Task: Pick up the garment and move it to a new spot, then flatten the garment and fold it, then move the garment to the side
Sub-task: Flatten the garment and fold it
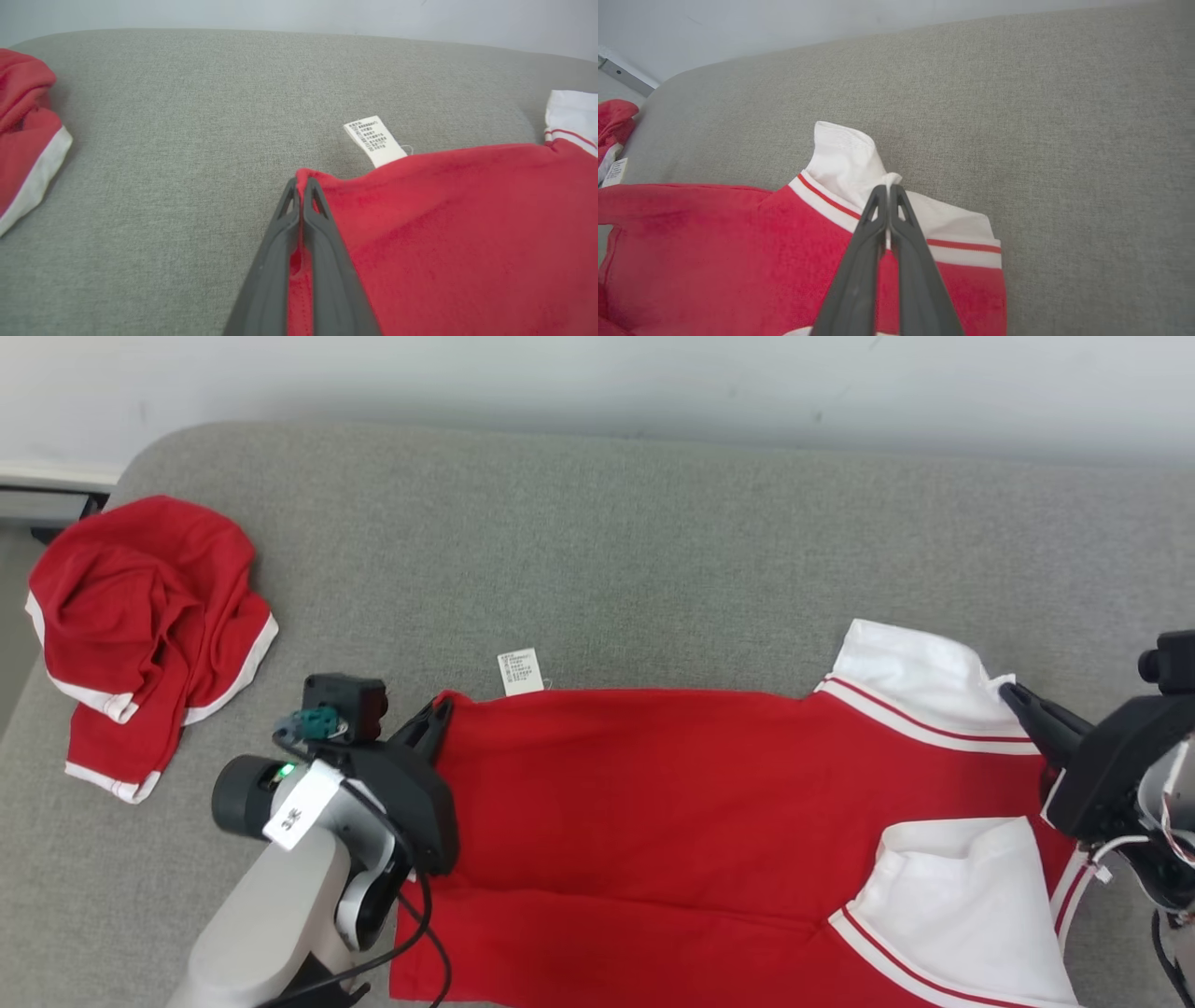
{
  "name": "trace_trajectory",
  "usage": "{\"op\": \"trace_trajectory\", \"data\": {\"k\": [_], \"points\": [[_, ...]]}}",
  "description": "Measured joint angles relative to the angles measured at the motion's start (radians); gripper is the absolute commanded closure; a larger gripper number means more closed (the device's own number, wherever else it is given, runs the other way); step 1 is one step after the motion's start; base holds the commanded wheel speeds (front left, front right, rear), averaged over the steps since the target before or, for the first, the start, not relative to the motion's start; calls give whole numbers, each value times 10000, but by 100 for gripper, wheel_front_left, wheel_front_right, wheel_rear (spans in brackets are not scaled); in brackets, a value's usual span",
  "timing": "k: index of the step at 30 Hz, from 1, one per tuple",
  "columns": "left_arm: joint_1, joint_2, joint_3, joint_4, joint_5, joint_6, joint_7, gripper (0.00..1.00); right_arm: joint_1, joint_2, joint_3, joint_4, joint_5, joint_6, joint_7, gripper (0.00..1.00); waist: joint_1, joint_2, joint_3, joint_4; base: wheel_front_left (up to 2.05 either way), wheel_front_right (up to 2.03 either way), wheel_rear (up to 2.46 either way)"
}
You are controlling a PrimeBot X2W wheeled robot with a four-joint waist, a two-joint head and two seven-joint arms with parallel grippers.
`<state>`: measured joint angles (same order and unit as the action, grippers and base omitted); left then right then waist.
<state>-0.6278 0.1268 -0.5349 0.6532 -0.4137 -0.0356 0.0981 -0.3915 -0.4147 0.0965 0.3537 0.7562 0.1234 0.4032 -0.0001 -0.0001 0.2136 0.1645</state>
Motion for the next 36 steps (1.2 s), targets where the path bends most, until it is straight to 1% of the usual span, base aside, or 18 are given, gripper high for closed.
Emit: {"op": "trace_trajectory", "data": {"k": [6,14,16,20,22,29,36], "points": [[534,293,100,-242,-10,13,-416,100,958,-535,-6,-1363,702,0,17,100,0,0,-350,-190,0,0,0],[1193,359,219,-531,-301,88,-828,100,2257,-792,-48,-3039,1588,0,33,100,-1,0,-672,-483,0,0,0],[1399,376,228,-619,-314,88,-934,100,2987,-903,-182,-3599,1881,0,105,100,0,0,-775,-545,0,0,0],[1741,493,332,-895,-420,71,-1221,100,3895,-1093,-477,-4105,2261,0,125,100,-1,-1,-863,-592,0,0,0],[1853,550,378,-1028,-499,-12,-1377,100,4196,-1185,-614,-4234,2341,0,207,100,0,0,-876,-607,0,0,0],[2298,813,364,-1244,-506,-176,-1768,100,4745,-1244,-769,-4684,2506,0,460,100,1,0,-890,-661,0,0,0],[2661,803,393,-1377,-539,-192,-2173,100,5325,-1283,-886,-5120,2995,-4,715,100,1,0,-896,-660,0,0,0]]}}
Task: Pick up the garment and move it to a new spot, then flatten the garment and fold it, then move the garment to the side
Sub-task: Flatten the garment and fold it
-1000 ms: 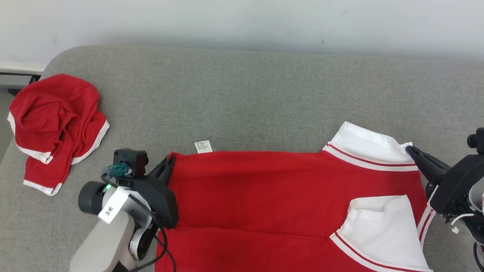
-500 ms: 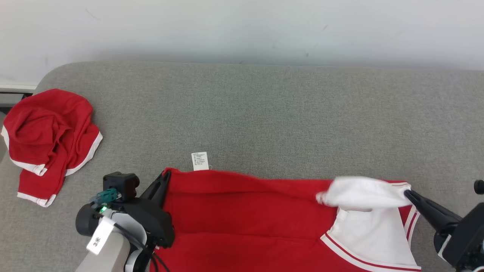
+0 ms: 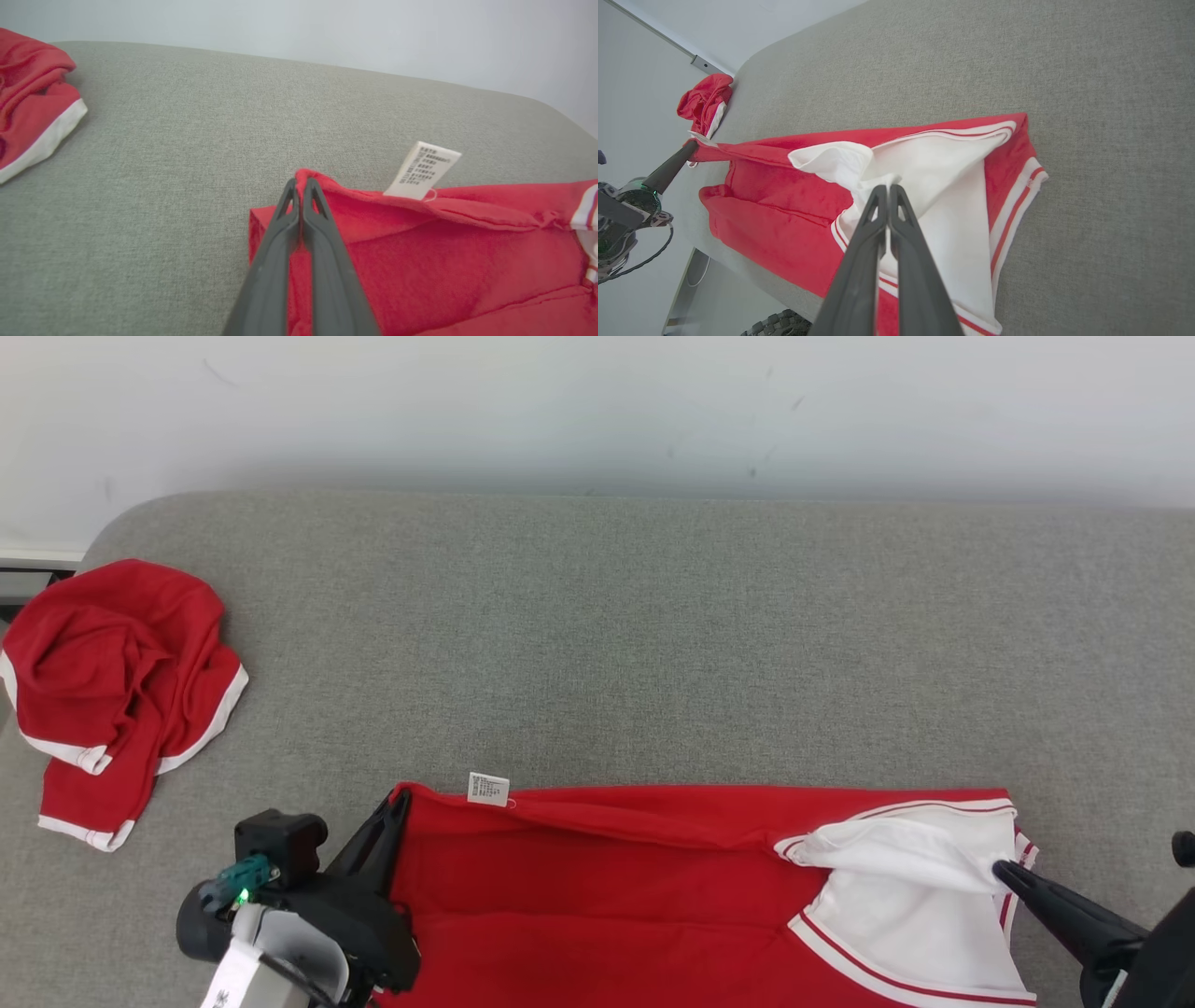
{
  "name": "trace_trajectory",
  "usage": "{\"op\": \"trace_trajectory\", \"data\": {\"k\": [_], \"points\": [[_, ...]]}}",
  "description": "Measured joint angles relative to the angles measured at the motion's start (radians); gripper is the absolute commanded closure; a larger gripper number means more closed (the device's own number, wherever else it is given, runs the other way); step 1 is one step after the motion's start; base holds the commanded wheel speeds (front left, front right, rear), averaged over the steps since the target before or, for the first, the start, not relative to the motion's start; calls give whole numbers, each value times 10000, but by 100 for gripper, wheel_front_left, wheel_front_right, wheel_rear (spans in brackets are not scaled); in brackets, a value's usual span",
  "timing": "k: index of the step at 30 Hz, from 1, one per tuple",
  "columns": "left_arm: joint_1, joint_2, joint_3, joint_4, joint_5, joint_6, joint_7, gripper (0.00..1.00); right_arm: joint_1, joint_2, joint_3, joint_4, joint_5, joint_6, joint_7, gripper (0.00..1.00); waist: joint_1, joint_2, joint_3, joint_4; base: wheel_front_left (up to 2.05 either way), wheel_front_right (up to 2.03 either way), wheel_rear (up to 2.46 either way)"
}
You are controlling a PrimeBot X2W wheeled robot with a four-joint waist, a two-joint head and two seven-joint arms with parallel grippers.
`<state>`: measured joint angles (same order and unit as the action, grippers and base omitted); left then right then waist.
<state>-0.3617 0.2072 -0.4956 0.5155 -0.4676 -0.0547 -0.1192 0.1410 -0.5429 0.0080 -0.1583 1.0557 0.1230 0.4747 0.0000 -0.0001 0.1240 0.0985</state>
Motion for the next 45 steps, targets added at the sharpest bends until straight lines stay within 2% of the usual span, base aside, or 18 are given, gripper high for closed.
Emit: {"op": "trace_trajectory", "data": {"k": [16,17,18,19,20,21,23,24,25,26,27,33,38,42,45], "points": [[725,23,217,130,-359,-71,-502,100,1534,-8,-579,-890,988,-176,284,100,0,0,-45,20,0,0,0],[725,27,215,163,-359,-71,-504,95,1618,-6,-546,-928,989,-178,293,100,0,1,-43,12,0,0,0],[725,29,215,203,-359,-71,-535,68,1658,-4,-520,-943,997,-186,360,100,0,0,-39,3,0,0,0],[725,38,205,245,-353,-69,-548,27,1681,-6,-487,-961,1024,-188,389,100,0,1,-34,-6,0,0,0],[725,61,203,284,-343,-67,-566,0,1699,-8,-472,-974,1028,-240,435,100,0,0,-28,-15,0,0,0],[723,82,203,332,-343,-58,-571,0,1757,-21,-453,-965,1024,-324,483,99,0,0,-20,-24,0,0,0],[723,127,188,460,-316,-8,-571,0,1857,-79,-378,-915,965,-422,637,83,0,2,-4,-42,0,0,0],[723,146,198,502,-314,29,-570,0,1919,-105,-351,-876,955,-485,700,82,1,1,3,-49,0,0,0],[723,169,199,535,-313,33,-568,0,2011,-148,-332,-834,938,-543,755,67,0,1,9,-54,0,0,0],[723,192,199,571,-309,67,-560,0,2061,-186,-318,-759,878,-623,813,17,0,1,16,-59,0,0,0],[723,207,209,600,-299,109,-560,0,2118,-222,-324,-708,786,-706,811,0,0,2,22,-60,0,0,0],[724,311,360,755,-280,215,-577,0,2181,-253,-422,-562,598,-1064,886,0,0,1,11,-40,0,0,0],[740,378,656,757,-280,552,-807,0,2212,-291,-418,-535,234,-1260,849,0,0,1,-130,26,0,0,0],[881,489,951,435,-290,700,-1097,0,2099,-274,-512,-594,-318,-1436,357,0,0,1,-275,63,0,0,0],[928,554,1112,52,-240,907,-1225,0,1541,33,-654,-635,-765,-1728,-293,0,0,1,-403,86,0,0,0]]}}
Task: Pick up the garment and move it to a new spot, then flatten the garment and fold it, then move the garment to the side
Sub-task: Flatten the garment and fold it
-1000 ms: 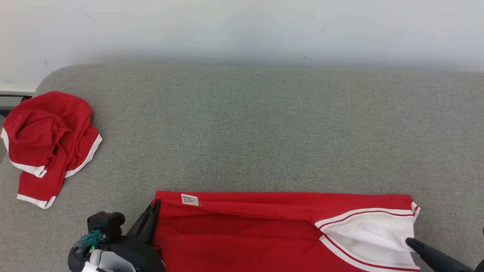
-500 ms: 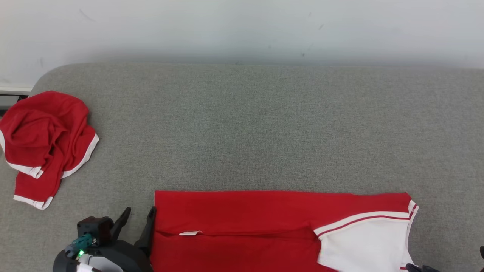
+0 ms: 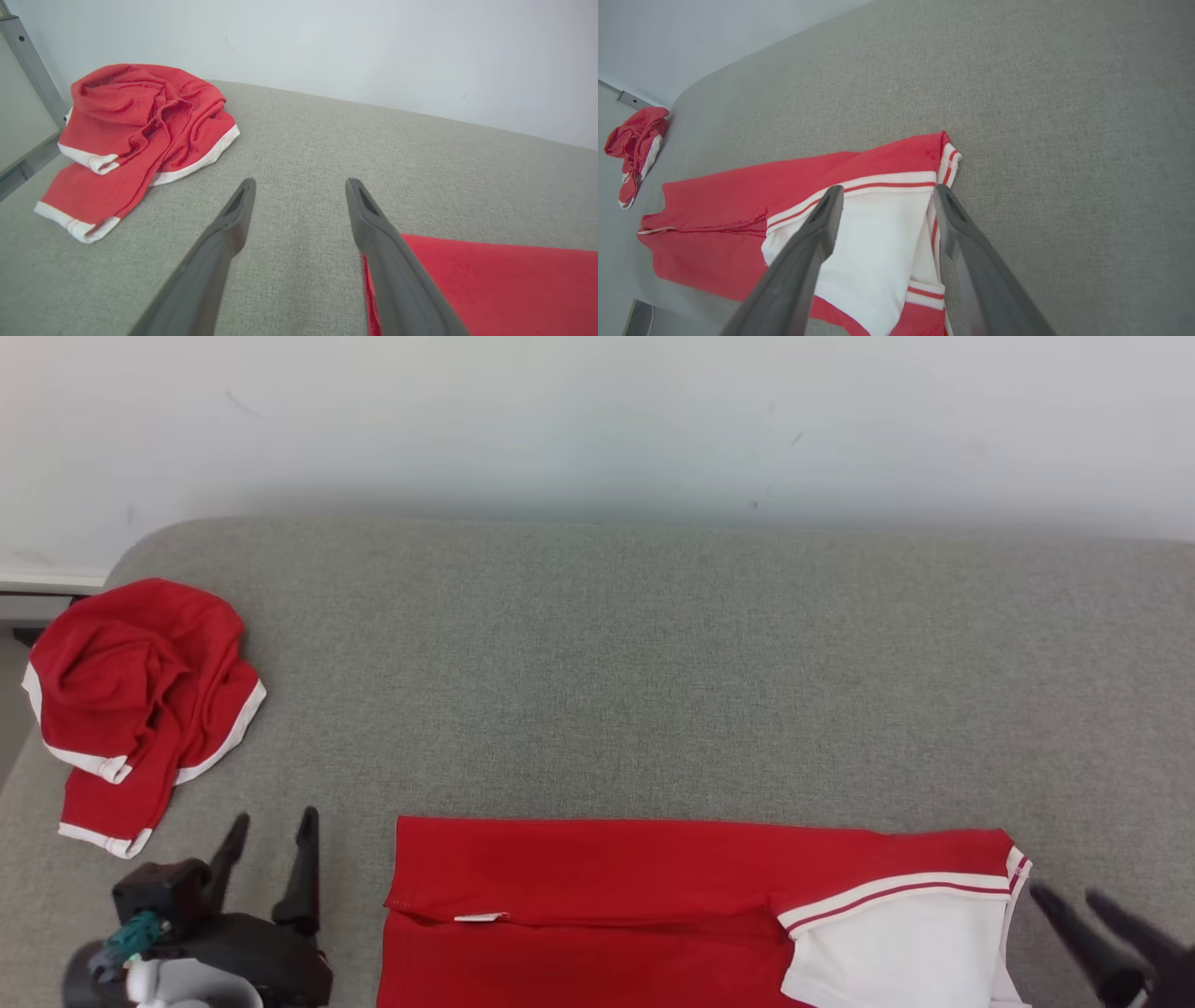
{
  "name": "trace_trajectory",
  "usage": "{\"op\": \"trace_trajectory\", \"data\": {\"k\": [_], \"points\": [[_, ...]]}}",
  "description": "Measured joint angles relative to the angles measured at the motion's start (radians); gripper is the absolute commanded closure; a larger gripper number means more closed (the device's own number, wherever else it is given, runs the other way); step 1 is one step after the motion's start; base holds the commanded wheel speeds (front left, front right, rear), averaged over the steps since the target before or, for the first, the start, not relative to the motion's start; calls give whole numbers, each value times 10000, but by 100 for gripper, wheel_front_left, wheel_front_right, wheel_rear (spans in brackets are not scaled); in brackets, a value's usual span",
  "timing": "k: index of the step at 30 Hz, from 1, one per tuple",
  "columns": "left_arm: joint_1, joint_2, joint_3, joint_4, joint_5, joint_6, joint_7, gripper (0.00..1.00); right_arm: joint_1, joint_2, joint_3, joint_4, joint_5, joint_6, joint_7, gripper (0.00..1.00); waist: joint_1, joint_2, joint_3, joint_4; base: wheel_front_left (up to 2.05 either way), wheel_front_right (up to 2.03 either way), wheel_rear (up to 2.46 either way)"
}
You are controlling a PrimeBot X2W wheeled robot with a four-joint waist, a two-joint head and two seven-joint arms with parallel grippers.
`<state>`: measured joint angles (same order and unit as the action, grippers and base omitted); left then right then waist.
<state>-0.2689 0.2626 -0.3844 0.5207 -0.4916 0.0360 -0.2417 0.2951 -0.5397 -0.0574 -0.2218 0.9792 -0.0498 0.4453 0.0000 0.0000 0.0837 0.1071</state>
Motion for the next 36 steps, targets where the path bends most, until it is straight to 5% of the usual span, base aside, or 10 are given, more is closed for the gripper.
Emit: {"op": "trace_trajectory", "data": {"k": [12,25,36], "points": [[764,382,337,-2197,732,362,-100,0,-1908,1860,775,443,-2111,-309,-3049,0,0,0,-523,-46,0,0,0],[1942,253,736,-2997,1037,709,-100,0,-2151,2518,920,1708,-3045,-401,-5076,0,-1,0,-979,-96,0,0,0],[2646,215,905,-3127,1028,786,-100,0,-2025,2518,1124,2711,-3287,-244,-5697,0,-1,-1,-1131,-392,0,0,0]]}}
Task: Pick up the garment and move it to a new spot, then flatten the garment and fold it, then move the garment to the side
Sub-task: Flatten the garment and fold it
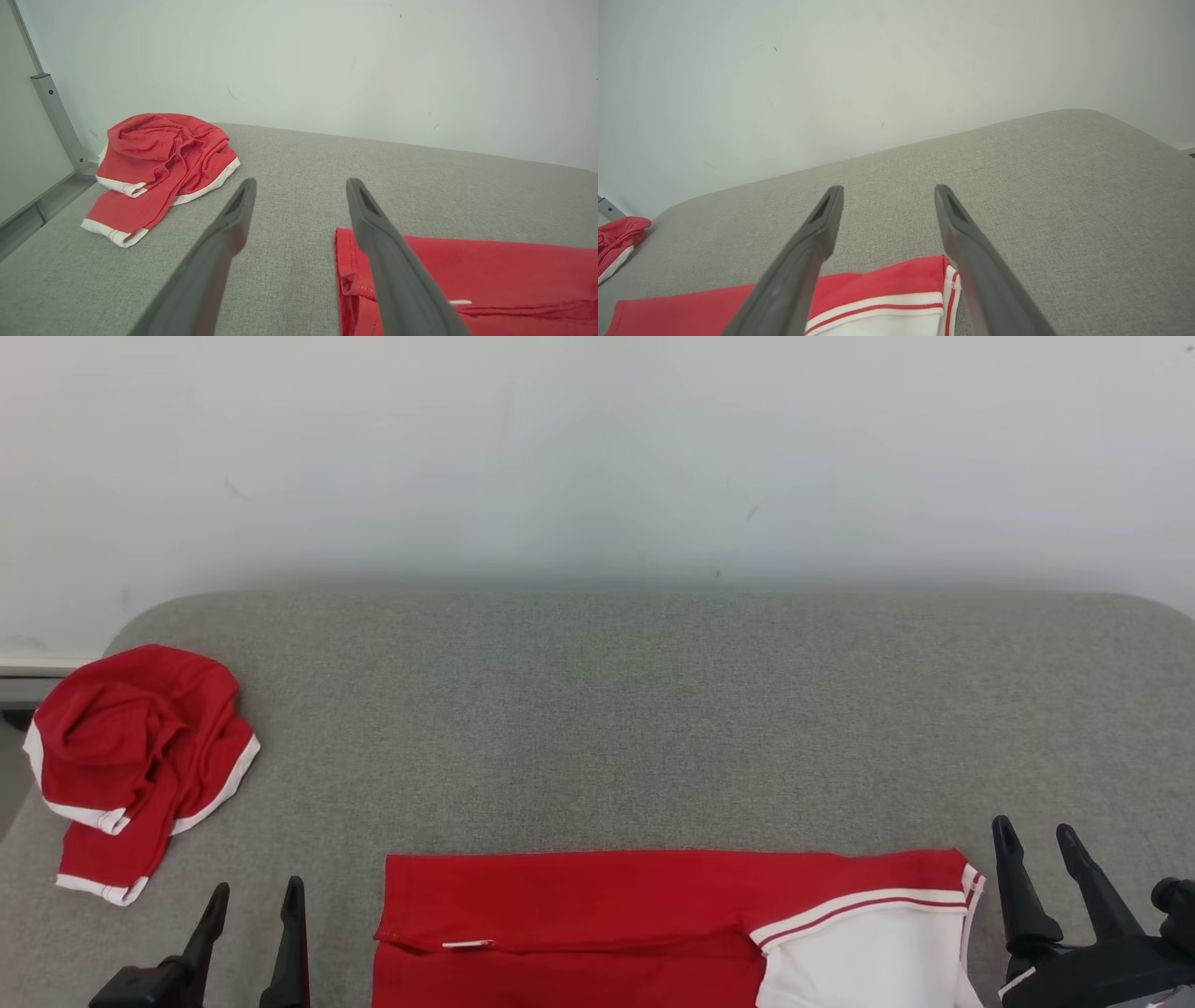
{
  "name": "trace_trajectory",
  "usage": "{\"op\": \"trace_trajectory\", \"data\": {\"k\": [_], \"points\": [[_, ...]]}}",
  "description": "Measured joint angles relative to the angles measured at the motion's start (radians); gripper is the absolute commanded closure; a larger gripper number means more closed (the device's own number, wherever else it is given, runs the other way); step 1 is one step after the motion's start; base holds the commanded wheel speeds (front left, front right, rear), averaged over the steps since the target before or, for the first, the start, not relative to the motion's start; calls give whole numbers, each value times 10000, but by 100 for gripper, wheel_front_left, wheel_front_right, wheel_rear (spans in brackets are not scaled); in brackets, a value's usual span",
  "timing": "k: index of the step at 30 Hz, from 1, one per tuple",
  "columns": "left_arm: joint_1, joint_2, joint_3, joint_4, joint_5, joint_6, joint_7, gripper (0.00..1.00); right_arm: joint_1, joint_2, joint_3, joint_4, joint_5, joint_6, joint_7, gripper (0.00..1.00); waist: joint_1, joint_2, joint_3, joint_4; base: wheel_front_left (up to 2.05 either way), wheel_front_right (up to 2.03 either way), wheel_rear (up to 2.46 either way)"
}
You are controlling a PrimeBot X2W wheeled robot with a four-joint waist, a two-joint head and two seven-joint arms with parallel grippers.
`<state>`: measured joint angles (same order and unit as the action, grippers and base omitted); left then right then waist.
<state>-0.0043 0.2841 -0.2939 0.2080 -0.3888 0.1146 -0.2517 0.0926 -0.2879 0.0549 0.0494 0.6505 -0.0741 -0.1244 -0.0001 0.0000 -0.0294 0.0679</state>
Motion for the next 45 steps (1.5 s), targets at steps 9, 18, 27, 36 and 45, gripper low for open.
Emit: {"op": "trace_trajectory", "data": {"k": [9,18,27,36,45], "points": [[6,-75,0,-173,2,10,10,0,-3,19,12,240,2,226,-349,0,0,0,0,-142,0,0,0],[7,-71,29,-278,2,19,107,0,-5,27,8,458,2,322,-533,0,0,0,72,-151,0,0,0],[7,-84,44,-343,25,81,224,0,-3,-148,-82,1049,307,259,295,0,1,0,156,-104,0,0,0],[-81,-261,-157,-387,117,81,326,0,45,-669,433,1802,347,71,2259,0,1,0,359,9,0,0,0],[-155,-309,-184,-251,117,79,372,0,-566,-583,926,2184,305,-150,3614,0,1,0,529,149,0,0,0]]}}
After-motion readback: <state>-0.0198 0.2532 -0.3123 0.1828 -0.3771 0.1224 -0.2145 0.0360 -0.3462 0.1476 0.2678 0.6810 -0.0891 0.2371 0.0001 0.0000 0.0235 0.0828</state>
